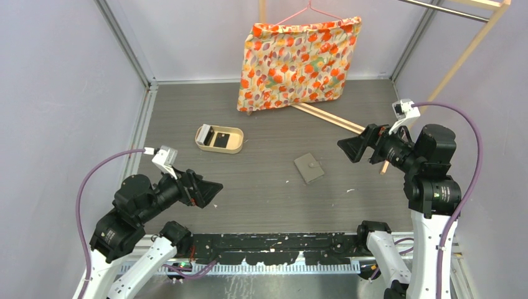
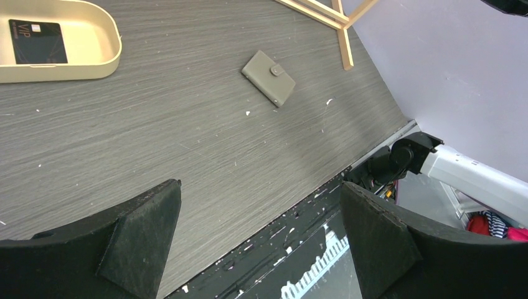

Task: Put the credit cards into the card holder
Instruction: Reset both arms

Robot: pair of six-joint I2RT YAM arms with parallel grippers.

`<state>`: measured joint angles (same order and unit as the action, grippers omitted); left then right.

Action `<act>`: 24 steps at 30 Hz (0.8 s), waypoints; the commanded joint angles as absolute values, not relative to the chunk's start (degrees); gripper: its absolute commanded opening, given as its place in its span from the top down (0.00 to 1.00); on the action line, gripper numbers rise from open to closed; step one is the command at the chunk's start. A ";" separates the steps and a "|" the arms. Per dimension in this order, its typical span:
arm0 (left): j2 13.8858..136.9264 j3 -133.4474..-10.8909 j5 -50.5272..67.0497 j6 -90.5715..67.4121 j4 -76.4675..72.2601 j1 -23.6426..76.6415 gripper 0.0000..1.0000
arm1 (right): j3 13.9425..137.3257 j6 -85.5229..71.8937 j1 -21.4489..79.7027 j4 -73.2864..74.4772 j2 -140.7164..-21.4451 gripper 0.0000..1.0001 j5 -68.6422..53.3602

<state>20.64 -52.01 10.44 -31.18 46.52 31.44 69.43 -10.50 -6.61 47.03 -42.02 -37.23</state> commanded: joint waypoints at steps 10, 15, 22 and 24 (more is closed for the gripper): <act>19.44 -52.65 10.26 -30.77 45.26 31.44 0.00 | 71.75 -3.15 -6.94 50.15 -42.13 0.00 -46.82; 19.30 -52.96 8.66 -29.55 47.07 31.46 0.00 | 70.70 -3.84 -6.94 49.94 -41.68 0.00 -48.24; 18.32 -53.07 7.78 -29.22 48.28 31.46 0.00 | 70.81 -8.38 -7.11 48.01 -41.66 0.00 -42.65; 17.99 -52.64 7.32 -29.22 48.42 31.46 0.00 | 70.72 -7.46 -7.16 48.49 -41.27 0.00 -43.89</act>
<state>19.00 -52.03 8.54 -30.55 48.31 31.44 69.84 -6.44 -6.87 50.02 -41.98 -44.27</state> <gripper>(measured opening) 0.996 0.996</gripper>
